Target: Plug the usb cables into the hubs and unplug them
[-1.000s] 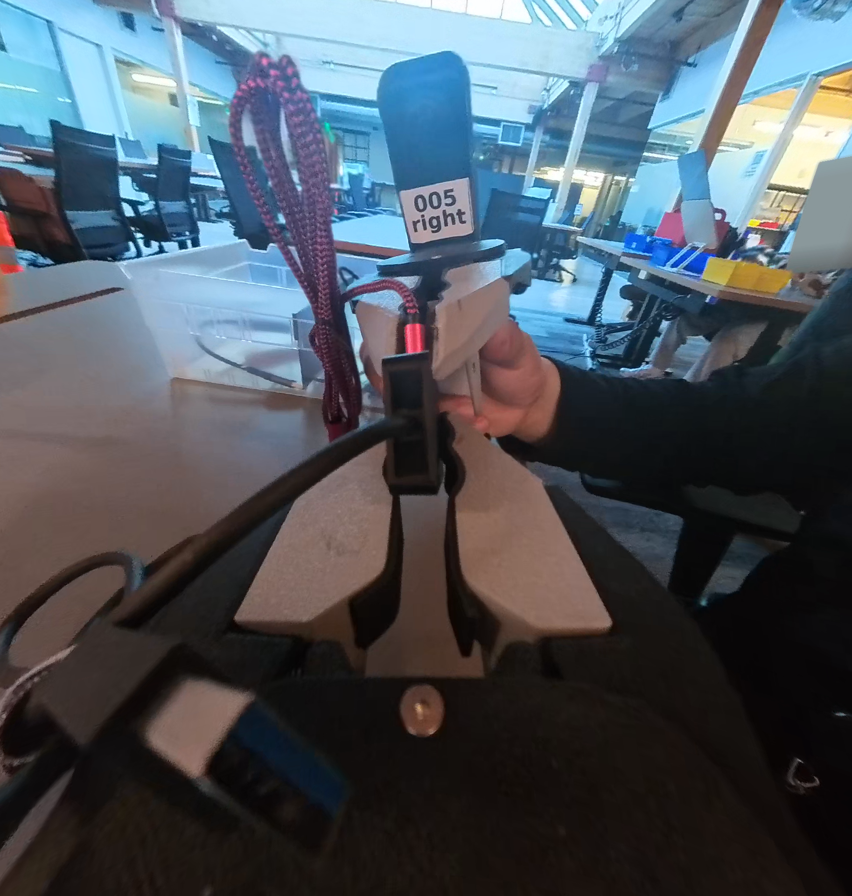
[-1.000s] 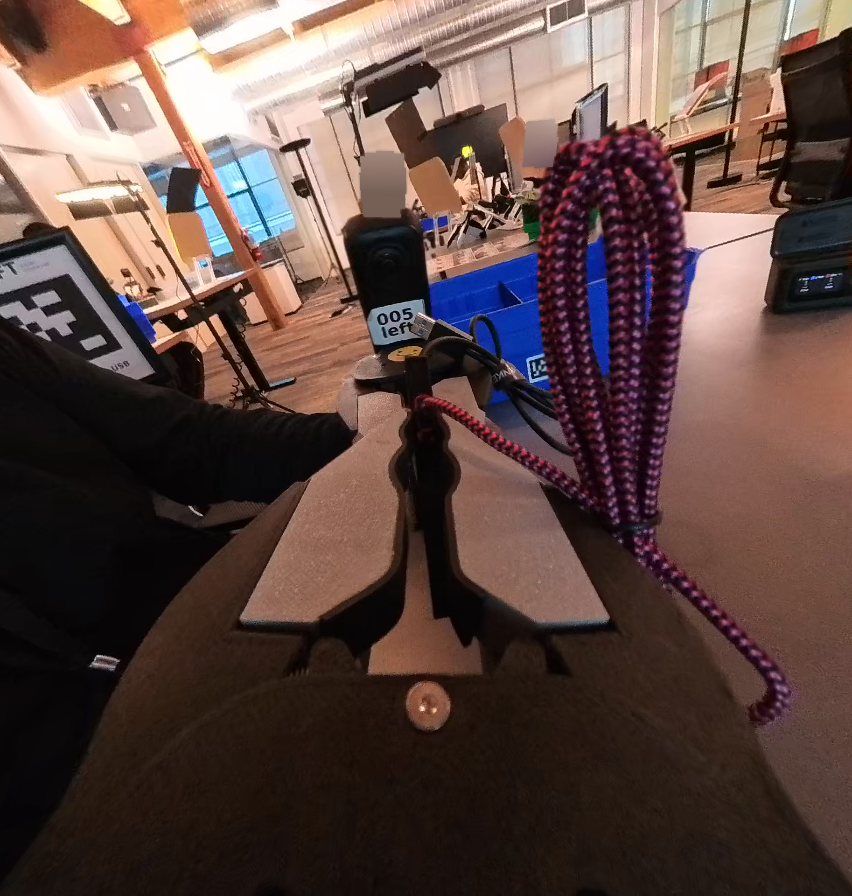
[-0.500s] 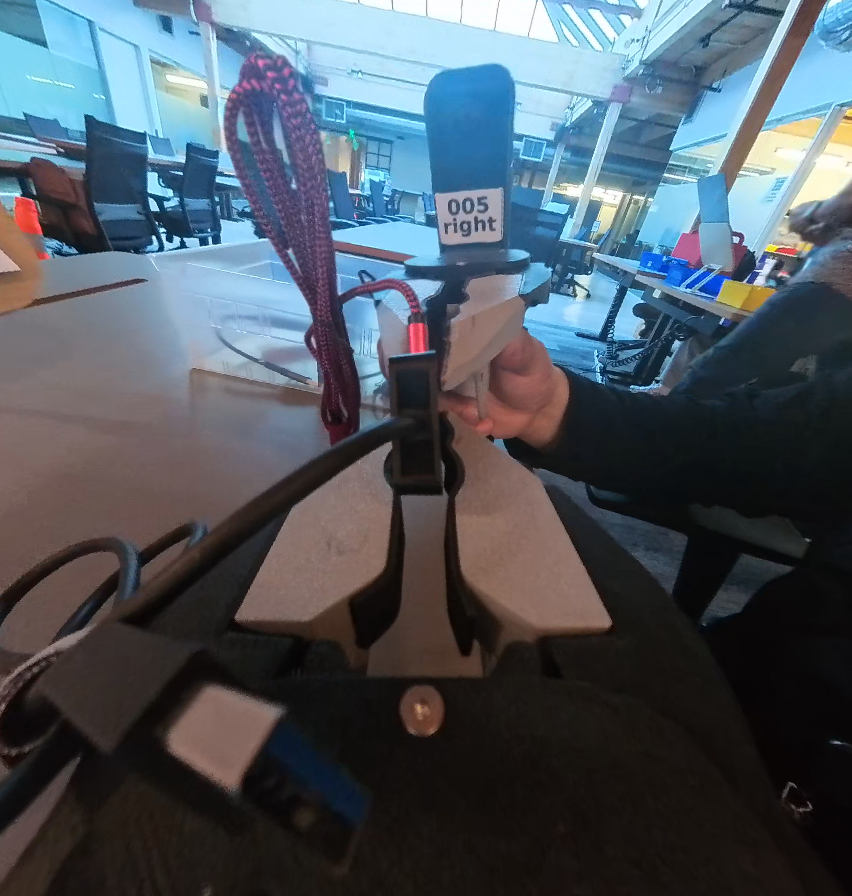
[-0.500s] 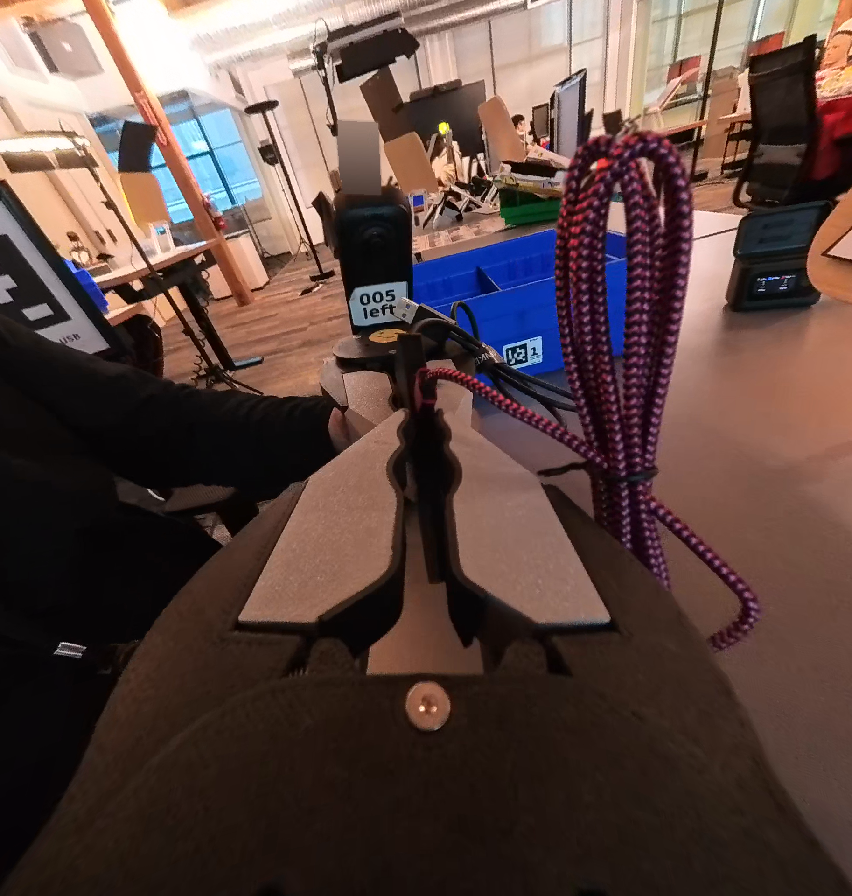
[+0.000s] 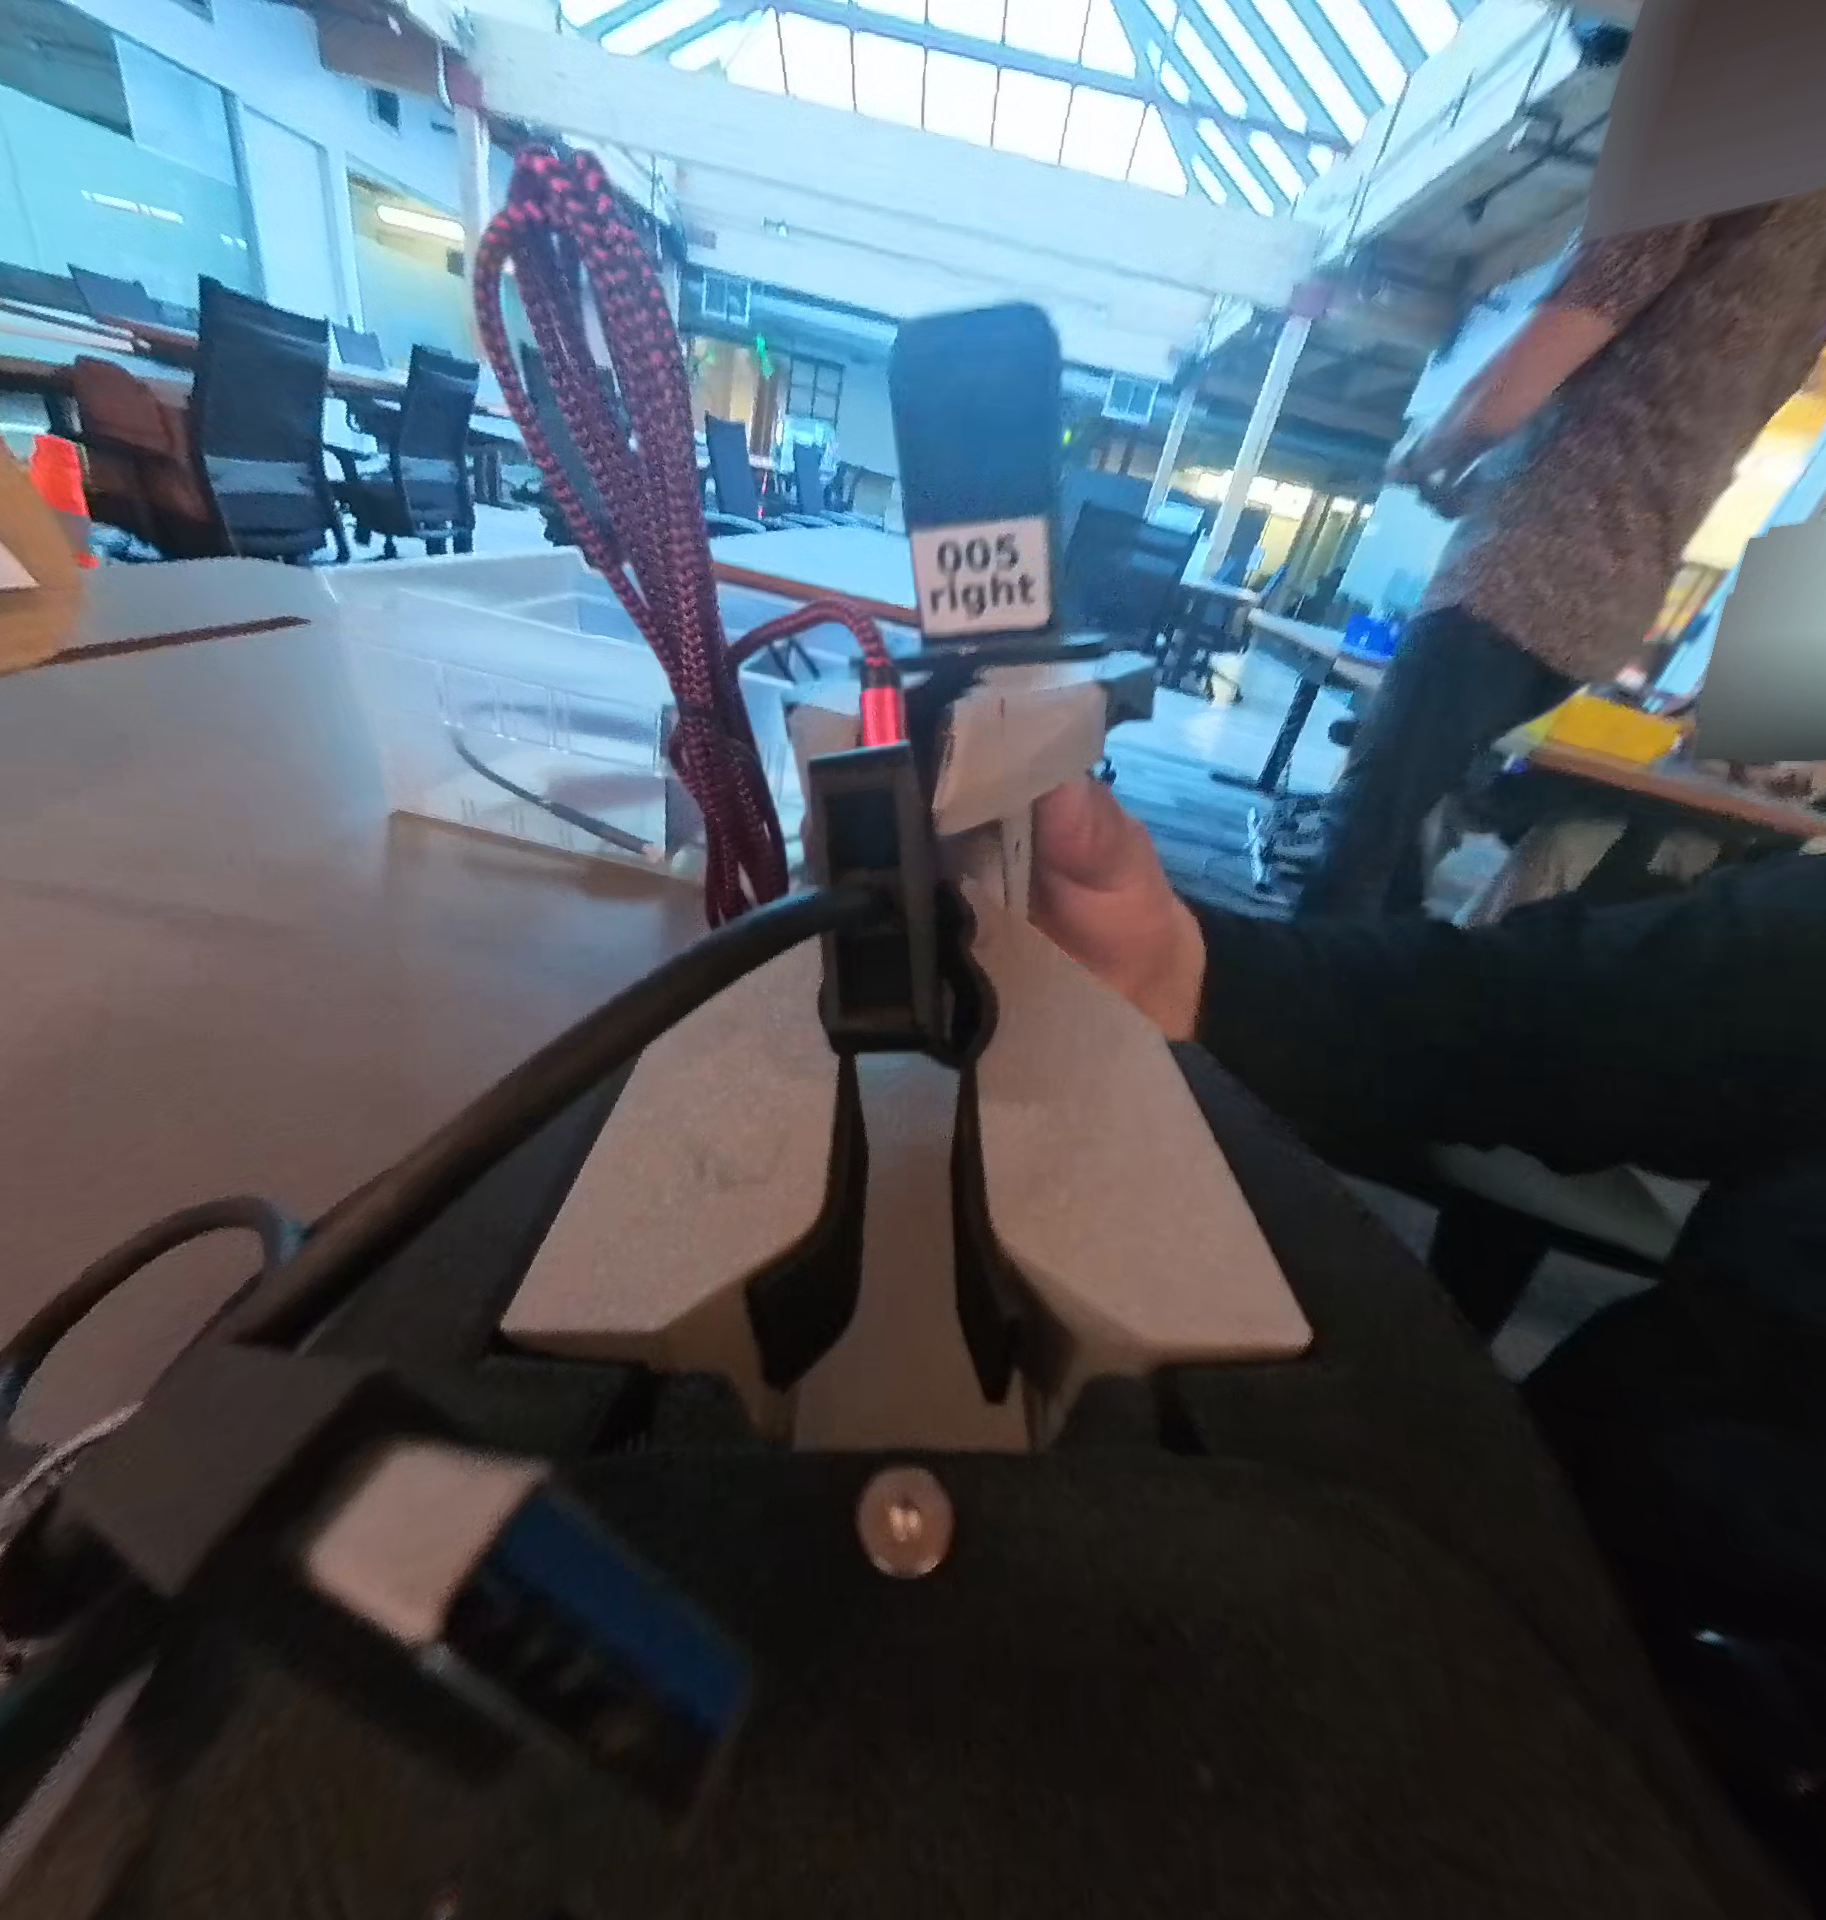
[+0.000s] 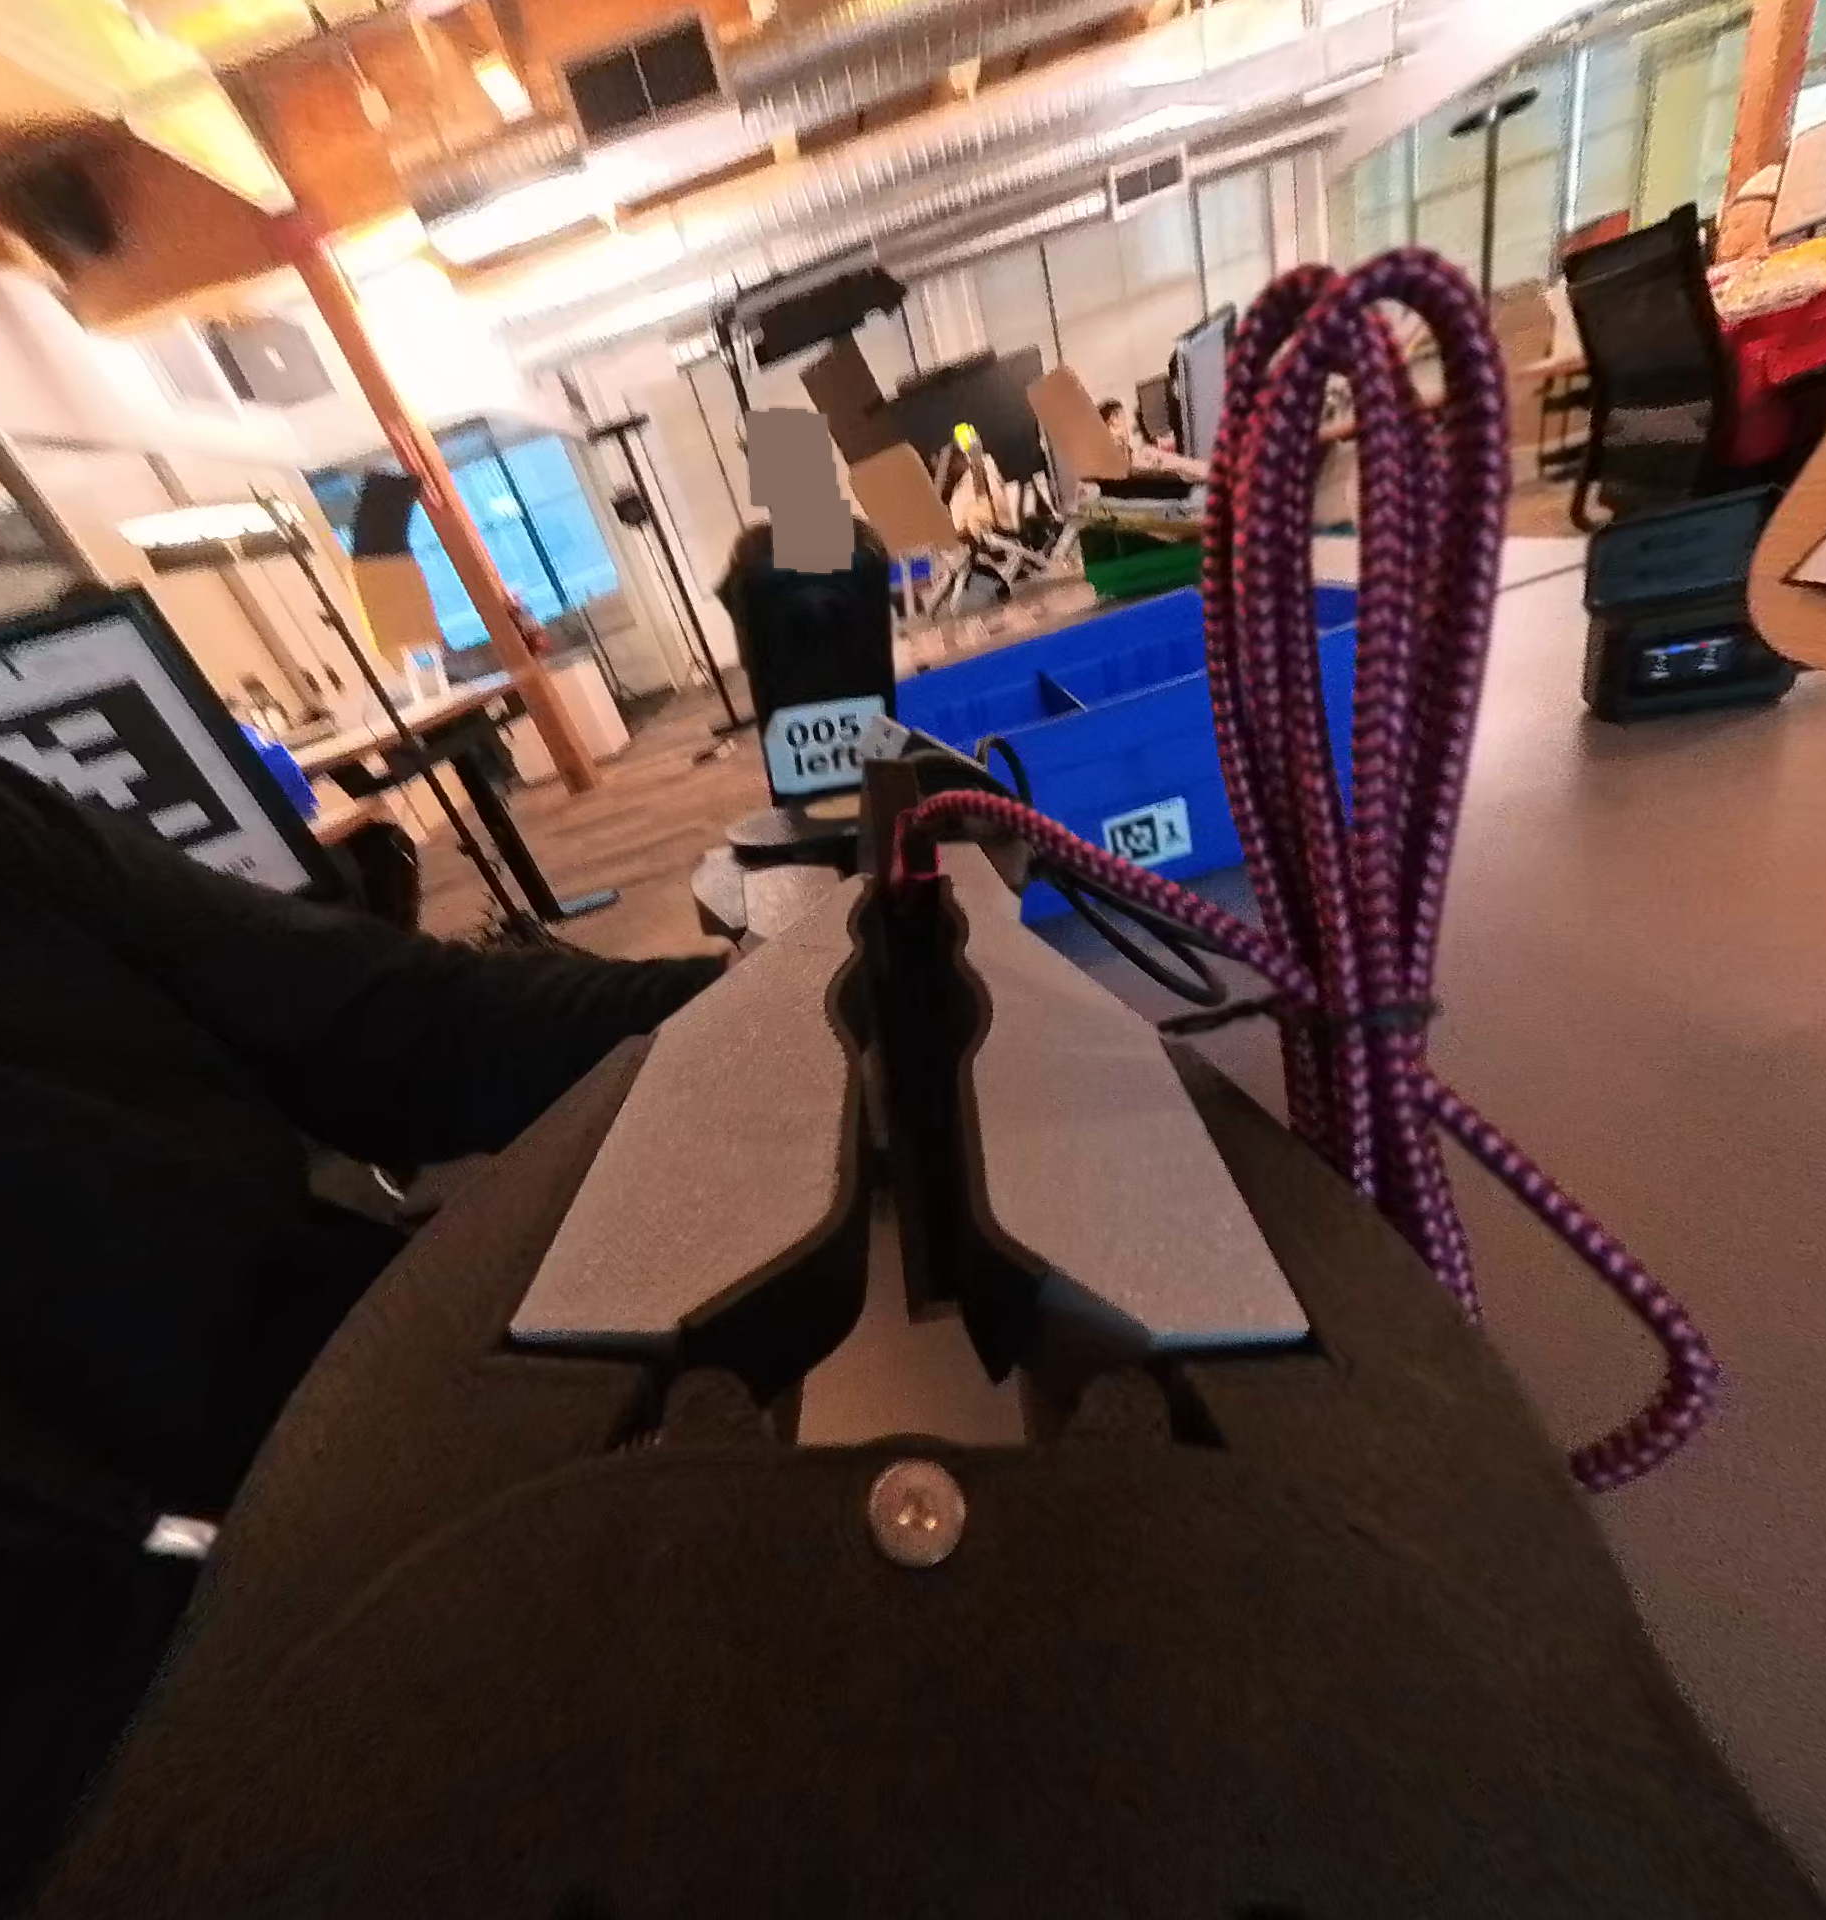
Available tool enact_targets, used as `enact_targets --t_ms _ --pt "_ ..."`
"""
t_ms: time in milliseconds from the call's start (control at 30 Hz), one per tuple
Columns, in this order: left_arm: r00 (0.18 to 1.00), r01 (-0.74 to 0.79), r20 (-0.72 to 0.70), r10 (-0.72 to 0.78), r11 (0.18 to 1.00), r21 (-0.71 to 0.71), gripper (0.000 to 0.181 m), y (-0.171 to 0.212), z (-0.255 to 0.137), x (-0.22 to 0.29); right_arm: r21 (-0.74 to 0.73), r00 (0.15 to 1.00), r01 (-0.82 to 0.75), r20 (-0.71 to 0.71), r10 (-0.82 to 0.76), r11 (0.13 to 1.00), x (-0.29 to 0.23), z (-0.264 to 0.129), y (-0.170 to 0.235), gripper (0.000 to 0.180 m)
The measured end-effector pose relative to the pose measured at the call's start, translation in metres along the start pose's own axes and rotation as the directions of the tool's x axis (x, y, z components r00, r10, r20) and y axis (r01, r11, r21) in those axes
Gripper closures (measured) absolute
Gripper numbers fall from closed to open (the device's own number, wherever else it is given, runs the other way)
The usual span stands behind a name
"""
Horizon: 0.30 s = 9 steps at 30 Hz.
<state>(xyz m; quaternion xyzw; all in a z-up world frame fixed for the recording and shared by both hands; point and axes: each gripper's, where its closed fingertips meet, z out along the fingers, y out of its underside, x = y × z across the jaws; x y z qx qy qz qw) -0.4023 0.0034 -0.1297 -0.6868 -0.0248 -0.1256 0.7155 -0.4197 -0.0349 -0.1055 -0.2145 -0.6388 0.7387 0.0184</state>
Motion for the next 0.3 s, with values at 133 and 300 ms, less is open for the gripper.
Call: enact_targets --t_ms 133,300 --pt "0.992 0.121 0.016 -0.123 0.988 0.091 0.171 -0.009 -0.001 -0.009 0.075 0.997 -0.076 -0.014 0.078 0.994 0.010 0.005 -0.007 0.174" --pt "0.981 0.188 0.015 -0.193 0.968 0.168 0.171 -0.020 -0.001 -0.018 0.229 0.980 -0.193 -0.003 0.199 0.954 0.021 0.008 -0.020 0.176"
